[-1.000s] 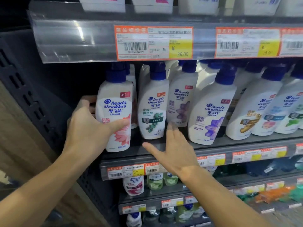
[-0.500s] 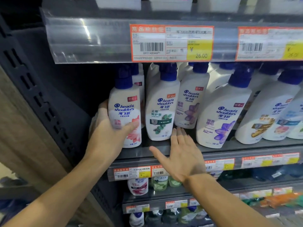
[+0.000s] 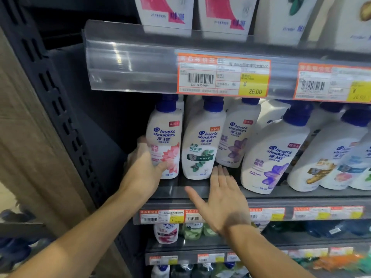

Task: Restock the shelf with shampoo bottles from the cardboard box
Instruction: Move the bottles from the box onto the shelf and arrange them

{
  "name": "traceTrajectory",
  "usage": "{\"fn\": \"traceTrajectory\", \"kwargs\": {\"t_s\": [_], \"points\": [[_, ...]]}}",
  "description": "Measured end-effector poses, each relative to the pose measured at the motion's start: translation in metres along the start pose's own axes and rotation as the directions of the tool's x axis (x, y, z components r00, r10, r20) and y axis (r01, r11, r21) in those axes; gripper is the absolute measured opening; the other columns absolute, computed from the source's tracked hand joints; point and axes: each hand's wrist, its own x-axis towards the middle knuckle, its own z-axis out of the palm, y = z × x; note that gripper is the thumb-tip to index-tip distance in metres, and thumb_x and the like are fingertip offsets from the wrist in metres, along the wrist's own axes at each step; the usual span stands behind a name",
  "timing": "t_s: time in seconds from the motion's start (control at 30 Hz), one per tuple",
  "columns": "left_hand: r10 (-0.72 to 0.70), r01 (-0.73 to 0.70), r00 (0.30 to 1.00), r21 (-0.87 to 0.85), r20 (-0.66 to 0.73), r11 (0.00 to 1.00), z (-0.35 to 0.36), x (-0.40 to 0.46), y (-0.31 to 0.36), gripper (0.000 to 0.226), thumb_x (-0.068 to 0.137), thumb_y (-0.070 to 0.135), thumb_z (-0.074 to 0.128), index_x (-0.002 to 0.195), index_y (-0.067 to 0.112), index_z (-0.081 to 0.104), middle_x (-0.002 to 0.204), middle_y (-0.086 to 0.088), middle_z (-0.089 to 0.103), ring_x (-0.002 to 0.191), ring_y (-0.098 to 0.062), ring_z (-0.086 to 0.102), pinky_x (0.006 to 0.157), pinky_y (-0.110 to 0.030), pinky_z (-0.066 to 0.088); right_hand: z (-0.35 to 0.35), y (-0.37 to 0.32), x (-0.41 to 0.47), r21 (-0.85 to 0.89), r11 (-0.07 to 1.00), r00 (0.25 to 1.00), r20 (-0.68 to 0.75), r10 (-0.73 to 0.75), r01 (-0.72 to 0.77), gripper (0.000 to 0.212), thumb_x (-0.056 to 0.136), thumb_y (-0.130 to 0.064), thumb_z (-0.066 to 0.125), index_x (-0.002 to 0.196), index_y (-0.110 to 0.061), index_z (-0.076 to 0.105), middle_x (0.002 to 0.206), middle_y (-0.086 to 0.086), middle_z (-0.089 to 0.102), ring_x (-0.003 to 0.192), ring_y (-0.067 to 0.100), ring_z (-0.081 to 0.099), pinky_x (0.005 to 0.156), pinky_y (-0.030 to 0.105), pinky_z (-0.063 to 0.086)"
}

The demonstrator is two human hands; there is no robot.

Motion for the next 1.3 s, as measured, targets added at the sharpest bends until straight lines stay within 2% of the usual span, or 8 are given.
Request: {"fn": "traceTrajectory", "kwargs": {"t_s": [0.43, 0.53, 0.67, 0.73, 0.83, 0.93, 1.07, 1.3], "points": [[0.022, -0.025, 0.999, 0.098, 0.031, 0.995, 0.003, -0.012, 0.002, 0.076, 0.083, 0.031, 0.071, 0.142, 0.006, 0.029, 0.140, -0.011, 0.049, 0.126, -0.026, 0.050, 0.103, -0.043, 0.044, 0.002, -0.003, -0.004, -0.017, 0.999, 0.998, -0.062, 0.026, -0.027, 0.106, 0.081, -0.083, 0.005, 0.151, -0.006, 0.022, 0.159, 0.011, 0.027, 0.147, 0.021, 0.022, 0.121, 0.034, 0.017], [0.186, -0.191, 0.981, 0.149, 0.051, 0.970, -0.003, -0.054, -0.006, 0.080, 0.089, 0.038, 0.060, 0.151, 0.013, 0.015, 0.156, -0.005, 0.029, 0.140, -0.018, 0.032, 0.114, -0.024, 0.025, -0.001, -0.004, -0.005, -0.033, 0.999, 0.998, -0.067, 0.018, -0.020, 0.104, 0.082, -0.082, 0.007, 0.148, -0.004, 0.027, 0.153, 0.013, 0.037, 0.141, 0.023, 0.031, 0.118, 0.036, 0.025], [0.345, -0.388, 0.915, 0.219, 0.209, 0.896, -0.022, -0.113, -0.035, 0.079, 0.094, 0.054, 0.037, 0.153, 0.022, -0.005, 0.160, 0.014, -0.002, 0.139, 0.010, -0.007, 0.103, 0.003, -0.008, -0.010, -0.009, -0.027, 0.072, 0.997, 0.996, -0.089, -0.024, 0.030, 0.095, 0.088, -0.072, 0.011, 0.150, -0.001, 0.019, 0.156, 0.017, 0.028, 0.144, 0.027, 0.024, 0.120, 0.042, 0.019], [0.375, -0.459, 0.880, 0.313, 0.293, 0.832, -0.038, -0.143, -0.058, 0.074, 0.095, 0.056, 0.032, 0.154, 0.019, 0.007, 0.161, 0.009, 0.003, 0.145, 0.003, 0.004, 0.111, -0.004, 0.004, -0.009, -0.024, -0.059, 0.109, 0.989, 0.980, -0.180, -0.084, 0.104, 0.086, 0.094, -0.064, 0.015, 0.152, 0.001, 0.015, 0.160, 0.019, 0.020, 0.149, 0.027, 0.016, 0.122, 0.045, 0.014], [0.396, -0.488, 0.872, 0.473, 0.287, 0.733, -0.060, -0.194, -0.101, 0.062, 0.098, 0.049, 0.035, 0.145, 0.008, 0.040, 0.153, -0.008, 0.039, 0.142, -0.019, 0.036, 0.114, -0.042, 0.033, 0.004, -0.066, -0.129, 0.214, 0.948, 0.953, -0.242, -0.180, 0.234, 0.079, 0.098, -0.058, 0.022, 0.153, -0.003, 0.011, 0.162, 0.014, 0.013, 0.151, 0.020, 0.006, 0.122, 0.039, 0.015], [0.280, -0.404, 0.914, 0.603, 0.292, 0.689, -0.083, -0.233, -0.149, 0.062, 0.099, 0.048, 0.029, 0.141, 0.005, 0.046, 0.150, -0.012, 0.041, 0.141, -0.026, 0.035, 0.111, -0.053, 0.031, 0.025, -0.115, -0.196, 0.328, 0.873, 0.930, -0.191, -0.313, 0.361, 0.078, 0.098, -0.058, 0.026, 0.154, -0.006, 0.014, 0.163, 0.009, 0.012, 0.151, 0.019, 0.008, 0.121, 0.028, 0.011], [-0.010, -0.237, 0.952, 0.758, 0.306, 0.608, -0.100, -0.260, -0.208, 0.064, 0.096, 0.047, 0.035, 0.139, 0.002, 0.047, 0.150, -0.016, 0.041, 0.139, -0.030, 0.037, 0.107, -0.055, 0.037, 0.078, -0.160, -0.257, 0.345, 0.810, 0.870, -0.042, -0.492, 0.475, 0.072, 0.098, -0.048, 0.037, 0.149, 0.002, 0.027, 0.159, 0.017, 0.024, 0.149, 0.030, 0.019, 0.116, 0.042, 0.031], [-0.335, -0.086, 0.887, 0.826, 0.318, 0.557, -0.108, -0.311, -0.310, 0.072, 0.097, 0.055, 0.014, 0.152, 0.009, 0.017, 0.162, -0.010, 0.012, 0.150, -0.023, 0.009, 0.119, -0.048, 0.014, 0.175, -0.171, -0.324, 0.228, 0.924, 0.824, 0.422, -0.379, 0.308, 0.076, 0.097, -0.057, 0.022, 0.142, 0.000, 0.044, 0.151, 0.016, 0.038, 0.138, 0.030, 0.041, 0.106, 0.044, 0.043]]}}
